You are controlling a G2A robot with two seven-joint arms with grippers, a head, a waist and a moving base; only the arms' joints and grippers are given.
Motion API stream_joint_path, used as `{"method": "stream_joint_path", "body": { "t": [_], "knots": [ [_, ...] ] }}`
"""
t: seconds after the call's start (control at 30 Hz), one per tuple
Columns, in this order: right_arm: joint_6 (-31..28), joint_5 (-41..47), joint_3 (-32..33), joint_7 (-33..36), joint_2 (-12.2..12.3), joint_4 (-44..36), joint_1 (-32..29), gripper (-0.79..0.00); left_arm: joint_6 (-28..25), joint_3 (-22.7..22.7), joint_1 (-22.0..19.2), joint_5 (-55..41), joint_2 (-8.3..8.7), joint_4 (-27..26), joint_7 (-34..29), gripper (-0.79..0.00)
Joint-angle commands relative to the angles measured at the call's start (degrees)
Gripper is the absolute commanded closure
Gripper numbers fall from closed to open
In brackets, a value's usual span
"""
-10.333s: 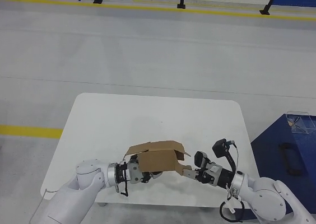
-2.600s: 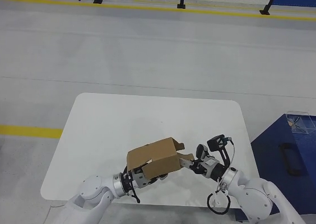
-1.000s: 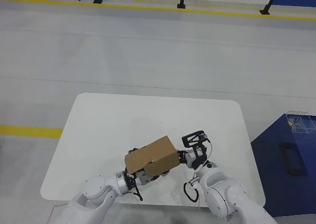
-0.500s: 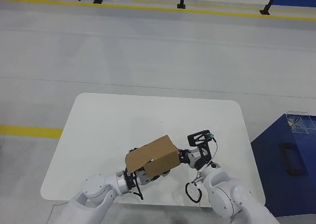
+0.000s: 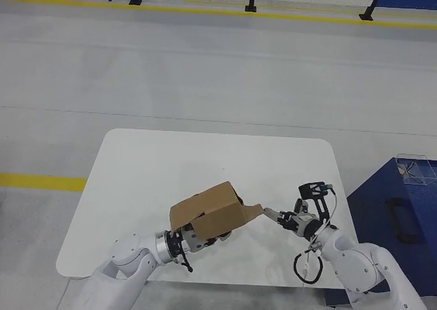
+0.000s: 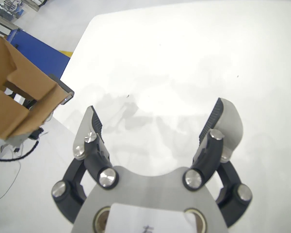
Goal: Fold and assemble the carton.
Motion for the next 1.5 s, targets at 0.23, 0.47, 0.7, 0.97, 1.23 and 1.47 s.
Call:
{"method": "stream_joint_path", "body": {
  "t": [0.23,0.47,0.7,0.97,1.23,1.47],
  "knots": [
    [-7.3,6.7,-5.06,3.01,-0.42,1.71,1.35,-0.785,1.14,1.32,-2.31,-0.75,-0.6,2.52,-0.69,0.0],
    [-11.11,12.8,-0.62,0.98,-0.1,0.71,0.1,-0.785,0.88,2.2,-2.78,-0.31,-0.96,3.16,-0.25,0.0],
    [-11.95,14.24,1.43,0.0,0.11,0.75,-0.57,-0.785,0.74,3.08,-2.82,1.06,-1.12,3.27,-1.47,0.0],
    [-11.5,13.24,1.31,-0.88,0.15,0.35,-0.25,-0.785,1.0,3.5,-2.6,1.71,-1.24,2.73,-1.61,0.0],
    [-11.16,13.69,1.42,-0.74,0.21,-0.42,0.56,-0.785,1.42,4.09,-2.59,2.55,-1.42,2.24,-1.01,0.0],
    [-10.37,12.9,0.66,-0.48,0.22,-1.34,1.61,-0.785,1.56,4.09,-2.45,3.18,-1.45,1.77,-0.89,0.0]
  ]
}}
